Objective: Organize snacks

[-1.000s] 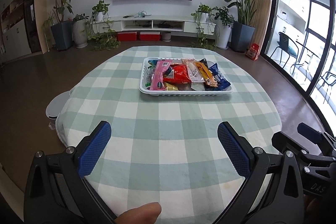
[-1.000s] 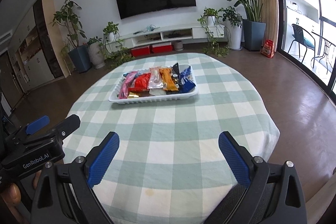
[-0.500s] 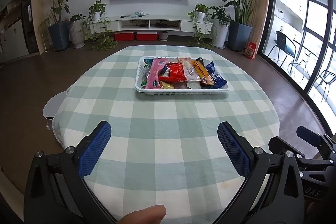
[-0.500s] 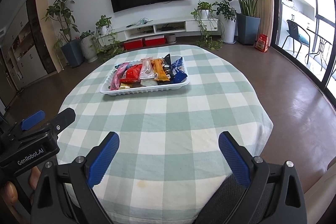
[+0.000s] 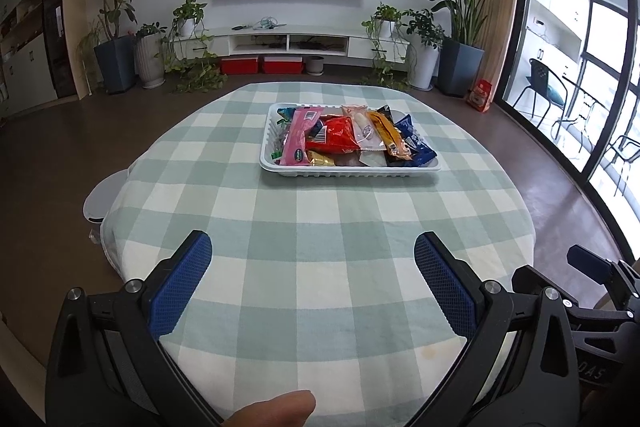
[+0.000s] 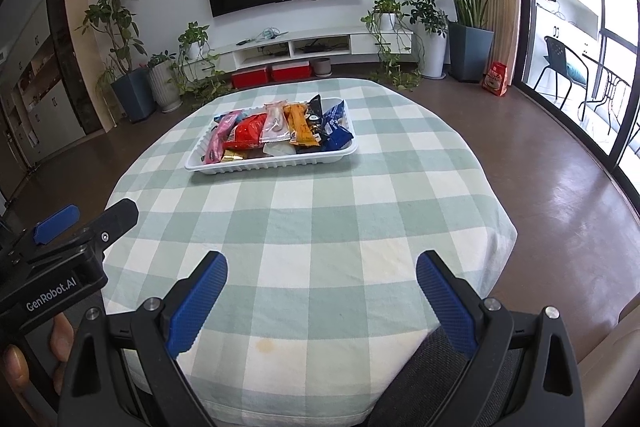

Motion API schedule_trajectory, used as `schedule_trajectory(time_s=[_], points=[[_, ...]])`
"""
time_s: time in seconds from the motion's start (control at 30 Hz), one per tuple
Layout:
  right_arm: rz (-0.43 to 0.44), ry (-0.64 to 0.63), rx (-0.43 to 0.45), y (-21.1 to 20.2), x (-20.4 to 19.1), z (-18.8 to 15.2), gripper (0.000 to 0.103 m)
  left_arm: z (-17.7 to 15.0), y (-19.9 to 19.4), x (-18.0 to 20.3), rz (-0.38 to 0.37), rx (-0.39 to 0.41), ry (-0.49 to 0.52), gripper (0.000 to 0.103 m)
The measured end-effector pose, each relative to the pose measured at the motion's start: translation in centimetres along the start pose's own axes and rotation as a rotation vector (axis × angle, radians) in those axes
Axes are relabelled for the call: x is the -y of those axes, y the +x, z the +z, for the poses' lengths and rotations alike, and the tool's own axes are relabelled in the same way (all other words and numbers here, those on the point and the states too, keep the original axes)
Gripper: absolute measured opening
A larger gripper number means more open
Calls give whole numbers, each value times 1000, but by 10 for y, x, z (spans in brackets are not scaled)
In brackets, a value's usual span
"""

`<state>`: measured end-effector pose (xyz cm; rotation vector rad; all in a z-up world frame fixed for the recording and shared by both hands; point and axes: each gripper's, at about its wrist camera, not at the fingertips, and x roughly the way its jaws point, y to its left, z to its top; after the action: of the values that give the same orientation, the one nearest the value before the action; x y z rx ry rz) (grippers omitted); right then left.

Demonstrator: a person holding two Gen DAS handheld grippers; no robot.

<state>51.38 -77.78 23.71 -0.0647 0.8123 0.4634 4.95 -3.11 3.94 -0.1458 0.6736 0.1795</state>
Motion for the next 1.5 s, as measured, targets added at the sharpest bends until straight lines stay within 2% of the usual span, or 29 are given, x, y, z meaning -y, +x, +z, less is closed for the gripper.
schedule_trajectory(time_s=[1.5], points=[[-10, -17, -48, 9, -4, -13, 98, 3, 2, -1, -1, -6, -1, 103]])
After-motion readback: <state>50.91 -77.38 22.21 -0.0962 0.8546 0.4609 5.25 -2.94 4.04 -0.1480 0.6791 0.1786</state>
